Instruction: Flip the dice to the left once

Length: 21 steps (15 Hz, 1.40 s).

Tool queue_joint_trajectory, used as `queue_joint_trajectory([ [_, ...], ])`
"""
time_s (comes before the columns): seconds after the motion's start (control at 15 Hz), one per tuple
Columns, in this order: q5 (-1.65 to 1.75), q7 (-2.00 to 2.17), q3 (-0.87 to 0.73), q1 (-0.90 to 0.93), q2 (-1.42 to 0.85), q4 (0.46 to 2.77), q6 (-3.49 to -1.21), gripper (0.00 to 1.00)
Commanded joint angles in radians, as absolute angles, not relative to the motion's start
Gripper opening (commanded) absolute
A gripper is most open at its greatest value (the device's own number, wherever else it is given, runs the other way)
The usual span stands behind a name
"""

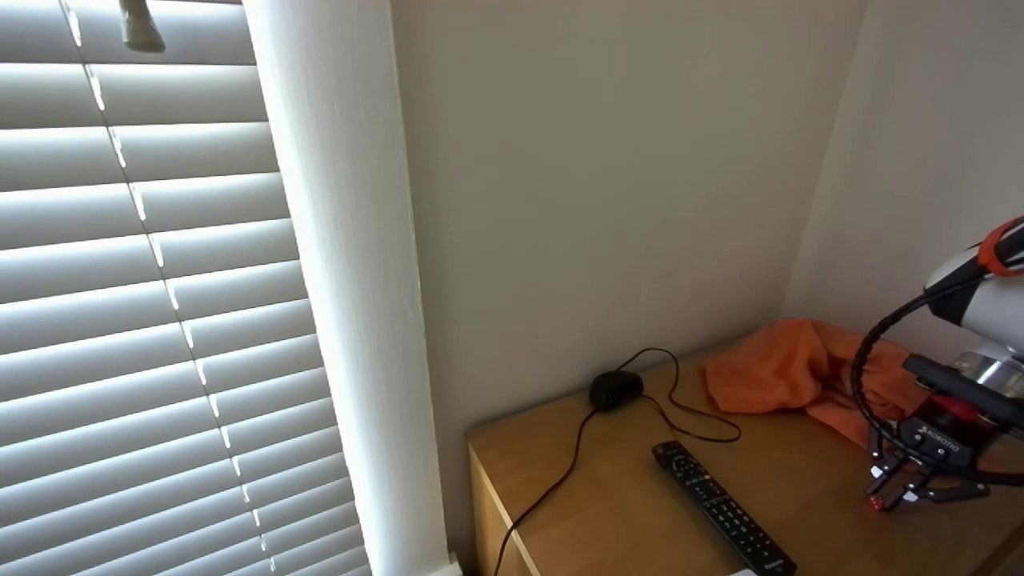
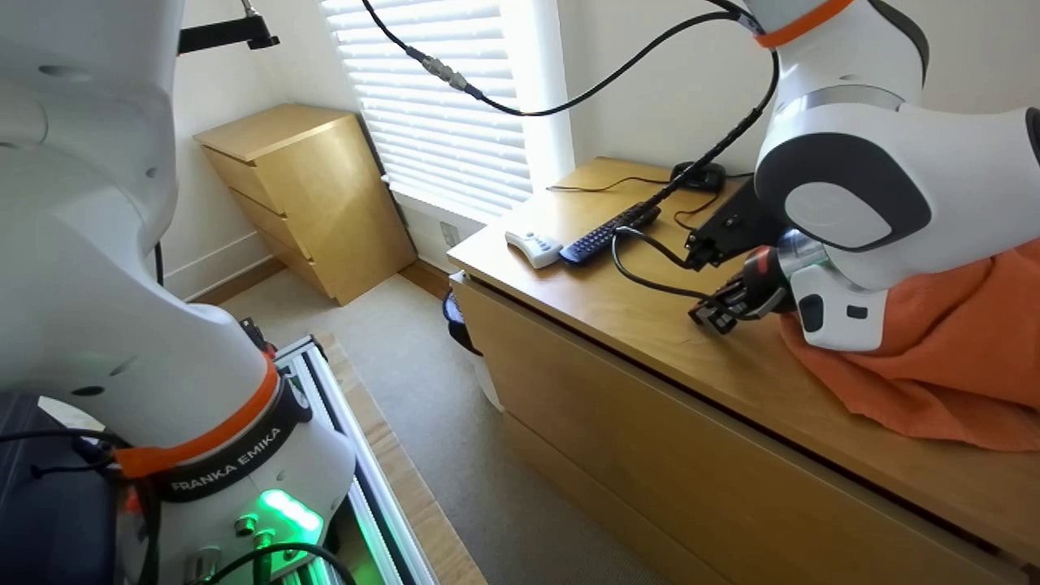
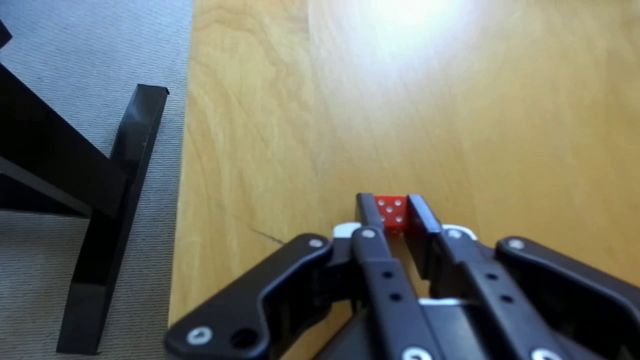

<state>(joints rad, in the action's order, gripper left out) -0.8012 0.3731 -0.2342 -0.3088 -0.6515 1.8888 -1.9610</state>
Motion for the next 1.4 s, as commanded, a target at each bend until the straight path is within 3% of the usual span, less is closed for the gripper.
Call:
queue_joint_trajectory([
  [0.0,-0.798,0.403,-0.232,-0.297,-0.658,1.881,-1.952,0.05],
  [1.33,-0.257,0.78,-0.265,0.028,-0.435,2.194,-2.61,0.05],
])
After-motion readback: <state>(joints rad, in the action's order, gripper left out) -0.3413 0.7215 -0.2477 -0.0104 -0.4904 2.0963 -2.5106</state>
